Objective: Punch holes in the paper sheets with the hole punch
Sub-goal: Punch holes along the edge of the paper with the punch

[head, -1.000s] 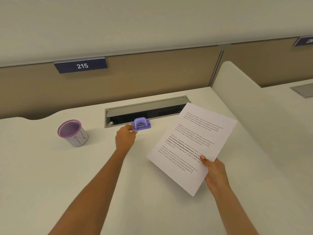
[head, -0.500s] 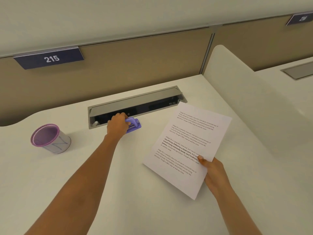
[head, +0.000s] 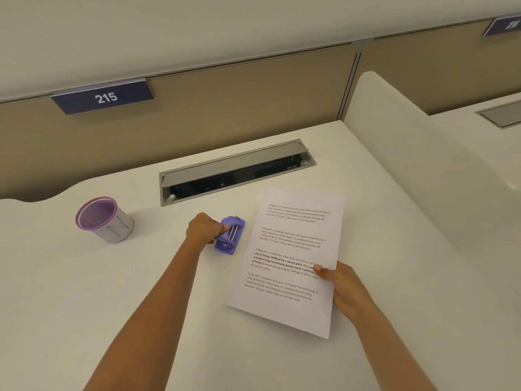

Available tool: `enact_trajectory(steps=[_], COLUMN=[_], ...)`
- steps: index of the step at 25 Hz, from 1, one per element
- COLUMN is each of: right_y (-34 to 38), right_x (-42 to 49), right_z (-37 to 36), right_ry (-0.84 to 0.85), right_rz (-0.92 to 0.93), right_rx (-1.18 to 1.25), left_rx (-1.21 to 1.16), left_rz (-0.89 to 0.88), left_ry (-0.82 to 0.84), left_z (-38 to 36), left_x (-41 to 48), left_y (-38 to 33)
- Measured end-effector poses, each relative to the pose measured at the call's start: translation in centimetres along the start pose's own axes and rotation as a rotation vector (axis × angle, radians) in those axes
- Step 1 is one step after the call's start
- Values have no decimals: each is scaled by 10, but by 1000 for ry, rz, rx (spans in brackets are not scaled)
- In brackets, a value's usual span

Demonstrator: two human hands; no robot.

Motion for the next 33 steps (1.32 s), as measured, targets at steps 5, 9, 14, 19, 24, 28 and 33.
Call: enact_trajectory(steps=[5, 9, 14, 19, 24, 28, 33], right_y=[-12, -16, -12, -9, -5, 3, 2], right_x=[-7, -9, -8, -5, 2, 11, 15], right_z=[-4, -4, -4, -9, -10, -3, -1], right_ry=[24, 39, 54, 83, 134, 147, 158], right_rz=[-7, -4, 9, 3, -48, -77, -94], right_rx=[-43, -100, -147, -205, -281, -326, -331], left_rx=[-101, -155, -177, -176, -113, -11, 98], left_rz=[48, 35, 33, 29, 4, -14, -158], left_ry=[-1, -7, -11, -27, -50, -57, -322], left_z=[-8, -13, -18, -19, -23, -28, -15], left_x=[-31, -50, -65, -75, -83, -85, -93], left_y=[22, 31, 33, 37, 33, 34, 16])
Point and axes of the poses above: each hand's wrist, its own x-axis towards the middle knuckle, its own z-axis out of the back of the hand, y = z × x, the point moved 9 cm from there along x, towards the middle knuckle, and after that the axes turned 13 degrees about -x, right-handed, at the moved point
